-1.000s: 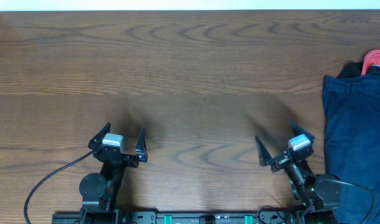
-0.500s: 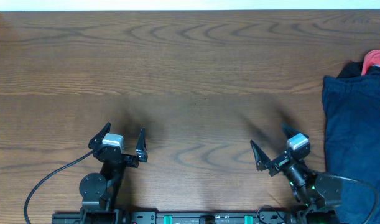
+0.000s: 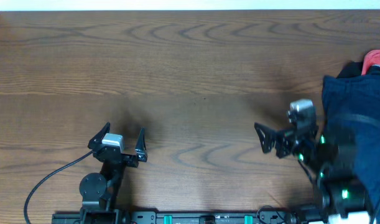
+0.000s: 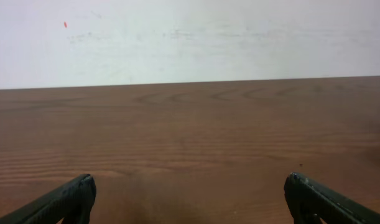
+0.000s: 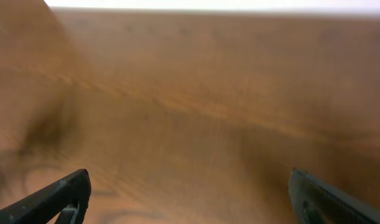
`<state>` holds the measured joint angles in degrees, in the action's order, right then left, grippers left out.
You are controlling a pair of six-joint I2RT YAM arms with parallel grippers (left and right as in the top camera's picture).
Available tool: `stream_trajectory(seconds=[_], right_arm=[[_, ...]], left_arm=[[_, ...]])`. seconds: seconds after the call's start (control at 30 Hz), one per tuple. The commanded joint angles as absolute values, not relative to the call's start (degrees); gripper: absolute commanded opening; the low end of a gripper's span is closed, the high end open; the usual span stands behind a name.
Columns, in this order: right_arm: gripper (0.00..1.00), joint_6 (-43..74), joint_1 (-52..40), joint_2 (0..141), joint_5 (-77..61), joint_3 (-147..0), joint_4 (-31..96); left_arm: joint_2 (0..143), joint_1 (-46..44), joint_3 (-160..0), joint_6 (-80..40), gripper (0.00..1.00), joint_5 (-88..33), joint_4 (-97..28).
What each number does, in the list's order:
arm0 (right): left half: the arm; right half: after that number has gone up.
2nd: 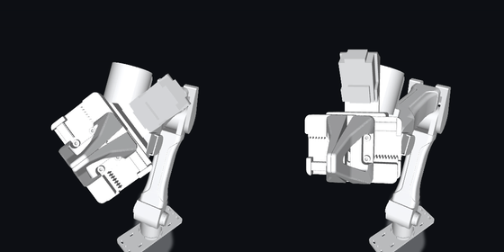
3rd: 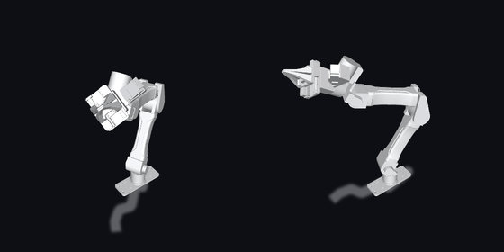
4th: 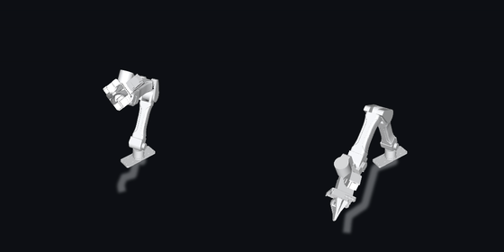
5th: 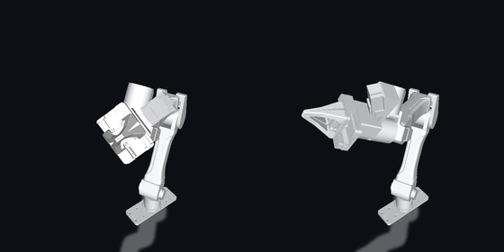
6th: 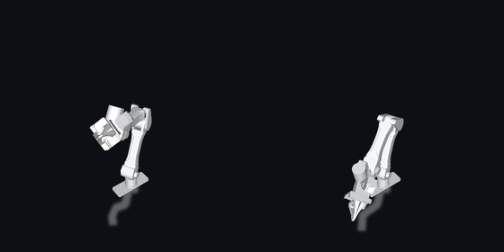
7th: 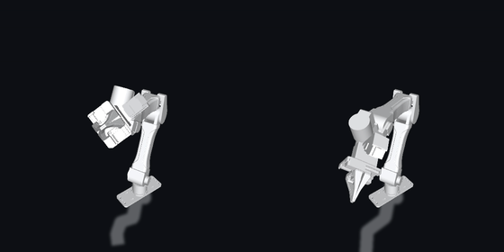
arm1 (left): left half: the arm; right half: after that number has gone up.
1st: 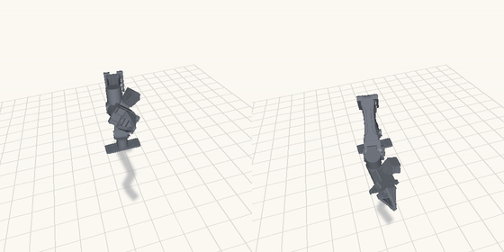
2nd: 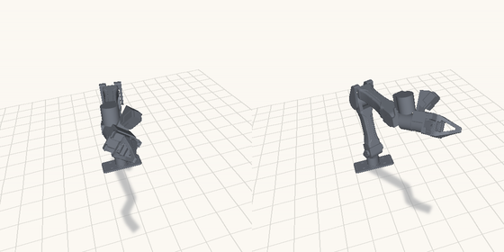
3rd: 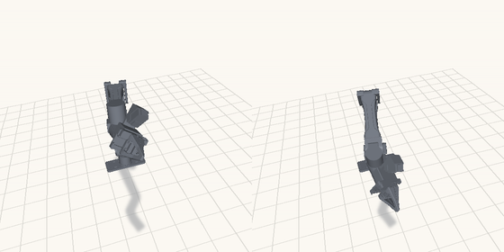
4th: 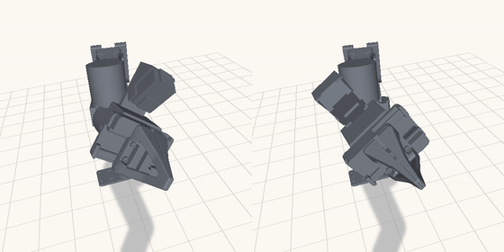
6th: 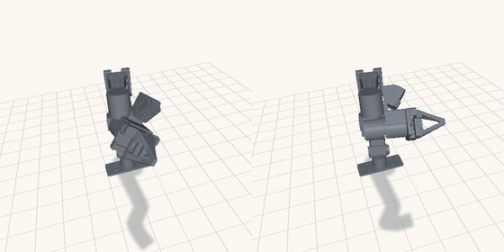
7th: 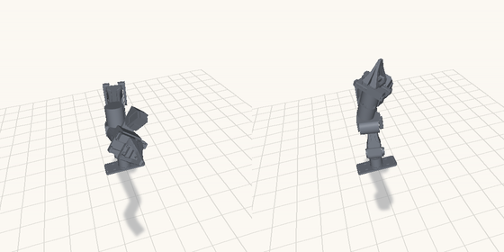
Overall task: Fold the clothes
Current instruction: 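Reach the right gripper to the navy shorts and grasp the waistband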
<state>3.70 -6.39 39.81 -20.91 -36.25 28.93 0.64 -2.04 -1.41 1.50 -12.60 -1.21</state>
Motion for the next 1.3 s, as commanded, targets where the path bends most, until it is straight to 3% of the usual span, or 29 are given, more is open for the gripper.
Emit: stream_trajectory(seconds=[0.0, 0.33, 0.5, 0.9, 1.27], right_arm=[[0.99, 4.2, -6.0, 48.6, -22.0, -43.9, 32.1], [0.99, 5.8, -6.0, 63.3, -32.7, -48.6, 32.2], [0.99, 16.6, -6.0, 68.5, -20.9, -51.3, 32.6], [0.99, 19.7, -2.3, 86.1, 9.5, -71.9, 42.9], [0.99, 19.9, 12.2, 104.1, 14.5, -81.6, 37.5]], left_arm=[[0.7, -2.0, -0.3, -0.7, 0.98, -15.6, -2.9], [1.5, -2.0, -4.6, -15.6, 0.98, -23.6, -1.5], [8.9, -2.0, -17.7, -15.3, 0.98, -17.4, -8.4], [53.8, -2.0, -58.4, -13.0, 0.98, -17.1, -40.2], [66.3, -2.0, -65.6, -12.8, 0.98, -27.1, -44.9]])
